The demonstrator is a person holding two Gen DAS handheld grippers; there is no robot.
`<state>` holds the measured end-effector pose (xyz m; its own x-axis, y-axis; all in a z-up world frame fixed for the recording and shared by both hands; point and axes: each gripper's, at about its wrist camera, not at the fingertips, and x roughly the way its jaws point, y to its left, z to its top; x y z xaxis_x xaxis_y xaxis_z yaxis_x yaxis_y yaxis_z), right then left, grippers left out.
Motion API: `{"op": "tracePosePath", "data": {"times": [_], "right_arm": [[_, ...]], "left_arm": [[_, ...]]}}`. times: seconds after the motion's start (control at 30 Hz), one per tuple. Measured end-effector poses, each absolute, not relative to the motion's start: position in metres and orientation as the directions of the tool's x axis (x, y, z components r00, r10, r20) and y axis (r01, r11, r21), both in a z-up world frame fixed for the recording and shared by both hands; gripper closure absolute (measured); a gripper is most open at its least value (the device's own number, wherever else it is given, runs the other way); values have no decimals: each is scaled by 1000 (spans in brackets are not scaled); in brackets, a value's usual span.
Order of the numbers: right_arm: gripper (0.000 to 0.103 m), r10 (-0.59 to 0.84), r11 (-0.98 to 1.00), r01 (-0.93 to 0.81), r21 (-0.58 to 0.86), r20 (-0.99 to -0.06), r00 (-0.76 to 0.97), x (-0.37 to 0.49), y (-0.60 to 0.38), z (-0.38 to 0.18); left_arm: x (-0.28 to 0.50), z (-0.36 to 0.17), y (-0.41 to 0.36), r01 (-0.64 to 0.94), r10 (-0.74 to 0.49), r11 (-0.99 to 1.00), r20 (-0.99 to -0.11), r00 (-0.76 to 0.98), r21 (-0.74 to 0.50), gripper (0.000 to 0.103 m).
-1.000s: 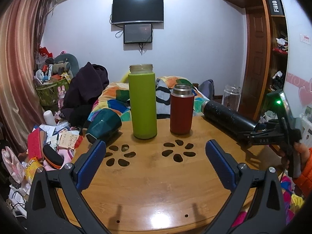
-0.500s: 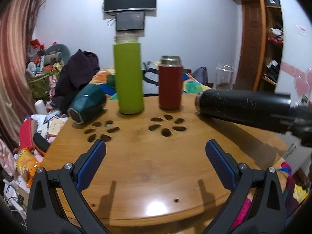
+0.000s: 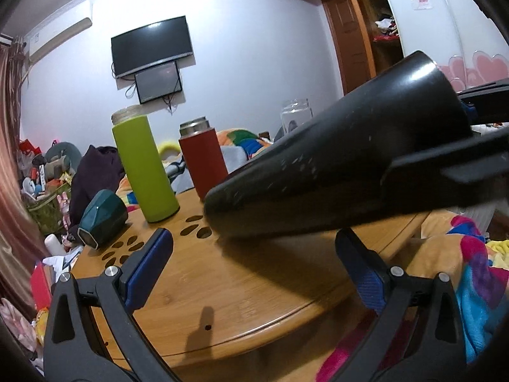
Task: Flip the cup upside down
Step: 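Lift the black tumbler with the right gripper and rotate it upright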
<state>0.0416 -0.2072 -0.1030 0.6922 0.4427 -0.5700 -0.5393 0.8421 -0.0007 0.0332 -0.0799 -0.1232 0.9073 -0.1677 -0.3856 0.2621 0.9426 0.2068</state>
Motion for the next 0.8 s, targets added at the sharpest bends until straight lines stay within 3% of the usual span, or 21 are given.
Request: {"op": "tracePosePath", "data": {"times": [0.43, 0.53, 0.8], "right_arm": [[41, 503, 756, -651, -63, -581, 640, 24, -194, -92], [41, 517, 758, -651, -40, -572, 637, 23, -200, -87], [38, 531, 768, -641, -20, -539, 654, 13, -215, -81]], "left_arm": [[18, -111, -89, 315, -265, 918, -217, 940, 243, 0], [23, -109, -89, 323, -271, 917, -229, 935, 235, 0], [28, -106, -85, 293, -241, 927, -225, 944, 235, 16]]}}
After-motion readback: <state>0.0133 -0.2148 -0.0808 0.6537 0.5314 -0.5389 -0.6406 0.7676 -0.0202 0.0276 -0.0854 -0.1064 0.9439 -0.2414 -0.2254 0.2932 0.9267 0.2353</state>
